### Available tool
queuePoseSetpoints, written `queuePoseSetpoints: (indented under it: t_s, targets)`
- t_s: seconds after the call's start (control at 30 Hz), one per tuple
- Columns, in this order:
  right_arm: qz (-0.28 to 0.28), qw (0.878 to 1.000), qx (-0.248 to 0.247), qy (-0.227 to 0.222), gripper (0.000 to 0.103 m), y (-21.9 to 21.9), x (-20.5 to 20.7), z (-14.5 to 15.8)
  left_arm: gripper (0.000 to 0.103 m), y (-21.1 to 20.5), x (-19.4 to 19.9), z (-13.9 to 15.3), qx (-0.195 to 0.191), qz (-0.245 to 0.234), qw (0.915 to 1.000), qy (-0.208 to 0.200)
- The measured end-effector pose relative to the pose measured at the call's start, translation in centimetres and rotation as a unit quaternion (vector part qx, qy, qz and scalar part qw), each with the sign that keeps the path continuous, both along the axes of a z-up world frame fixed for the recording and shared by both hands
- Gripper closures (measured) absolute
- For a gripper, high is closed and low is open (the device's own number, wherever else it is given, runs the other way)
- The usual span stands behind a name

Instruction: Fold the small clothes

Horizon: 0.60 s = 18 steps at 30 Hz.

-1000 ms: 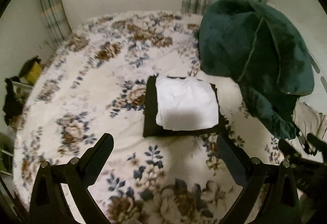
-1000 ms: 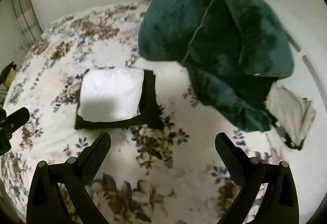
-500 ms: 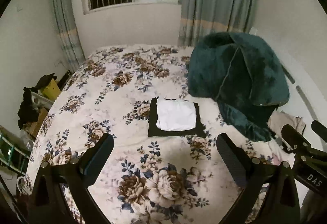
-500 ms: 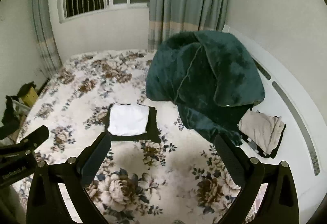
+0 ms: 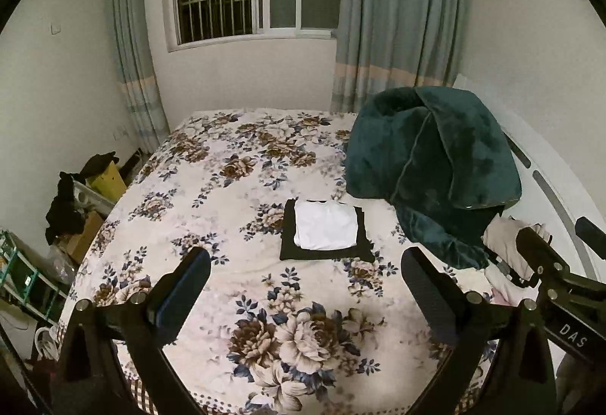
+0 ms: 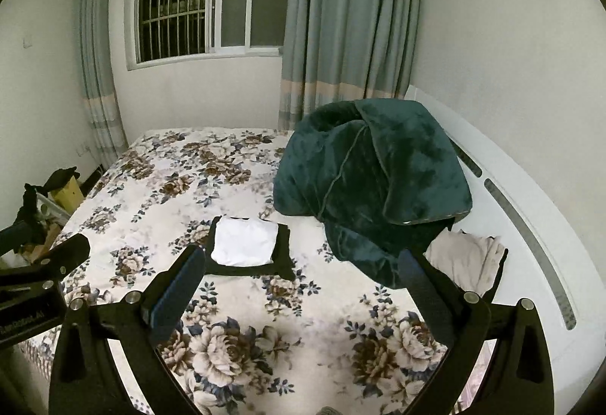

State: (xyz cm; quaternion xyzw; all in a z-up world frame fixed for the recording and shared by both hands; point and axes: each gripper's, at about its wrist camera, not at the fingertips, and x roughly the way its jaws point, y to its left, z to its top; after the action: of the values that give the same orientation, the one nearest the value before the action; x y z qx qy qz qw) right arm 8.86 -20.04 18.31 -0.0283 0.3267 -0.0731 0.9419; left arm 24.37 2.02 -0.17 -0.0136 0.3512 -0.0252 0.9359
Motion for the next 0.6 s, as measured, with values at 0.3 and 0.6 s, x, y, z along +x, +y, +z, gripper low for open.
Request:
queuePoseSetpoints:
  t_s: [0.3,0.6]
  targets:
    - [0.003,1.0,0.0,0.0,0.0,-0.4,-0.2,0.1,0.0,0.2,-1.0,0.7,-0.007,0.017,0.9997,-0.012]
    - [0.008,1.0,0.004,-0.001,0.0,-0.7,0.4,0.1,0.0,0.3,-1.4,1.0,-0.001,0.026,0.9995,-0.02]
